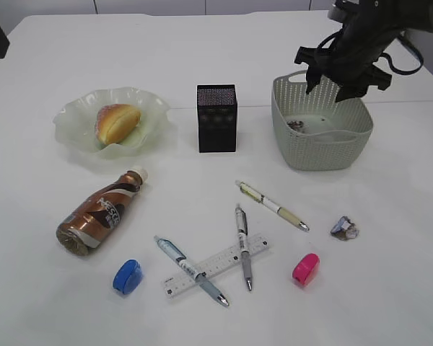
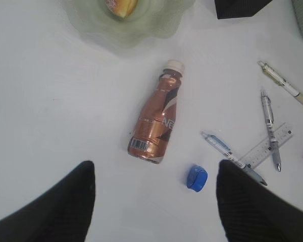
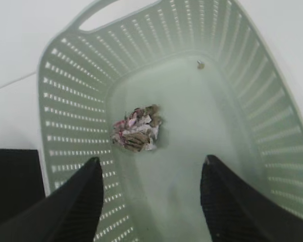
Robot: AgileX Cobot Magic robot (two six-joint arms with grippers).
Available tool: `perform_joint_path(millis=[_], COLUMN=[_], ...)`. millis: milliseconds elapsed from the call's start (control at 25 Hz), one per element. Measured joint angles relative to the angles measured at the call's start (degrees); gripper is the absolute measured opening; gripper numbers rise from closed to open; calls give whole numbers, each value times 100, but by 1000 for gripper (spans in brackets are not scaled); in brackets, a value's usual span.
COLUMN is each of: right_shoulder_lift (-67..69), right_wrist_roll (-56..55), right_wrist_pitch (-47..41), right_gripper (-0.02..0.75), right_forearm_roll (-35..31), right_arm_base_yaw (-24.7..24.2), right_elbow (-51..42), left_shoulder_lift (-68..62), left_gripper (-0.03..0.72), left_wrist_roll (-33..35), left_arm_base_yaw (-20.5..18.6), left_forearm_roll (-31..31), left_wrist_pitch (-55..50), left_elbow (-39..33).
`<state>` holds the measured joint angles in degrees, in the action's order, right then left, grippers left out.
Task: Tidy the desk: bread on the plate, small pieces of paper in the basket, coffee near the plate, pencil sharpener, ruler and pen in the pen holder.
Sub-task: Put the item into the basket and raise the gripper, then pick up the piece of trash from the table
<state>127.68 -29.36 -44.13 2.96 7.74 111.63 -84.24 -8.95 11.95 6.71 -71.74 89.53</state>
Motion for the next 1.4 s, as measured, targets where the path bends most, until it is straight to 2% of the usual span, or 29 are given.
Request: perform_joint_path(millis=[400,680,920,1280,1400], right_shoulder_lift=[0,-383,-1318,-2409,-2539], right_wrist_roll=[1317,1819,2018,1911,1770], right_wrist_pitch=[-2420,-2674,-2705,-2705,-2691], right_gripper=[480,480,480,480,480], right_forearm_roll=[-91,-105,-258,-351,-626], right_arm_base_yaw=[0,11,22,32,32], right_elbow=[1369,1426,518,-1898,-2551], left_shoulder_lift=[0,0,0,0,0], left_gripper=[542,542,542,541,541], left_wrist_roll=[0,0,0,0,0], left_arm_base_yaw=[0,0,0,0,0], left_forearm_roll=[-181,-196,-196,-196,-199], left_wrist_pitch=[0,0,0,0,0], left_elbow=[0,0,0,0,0])
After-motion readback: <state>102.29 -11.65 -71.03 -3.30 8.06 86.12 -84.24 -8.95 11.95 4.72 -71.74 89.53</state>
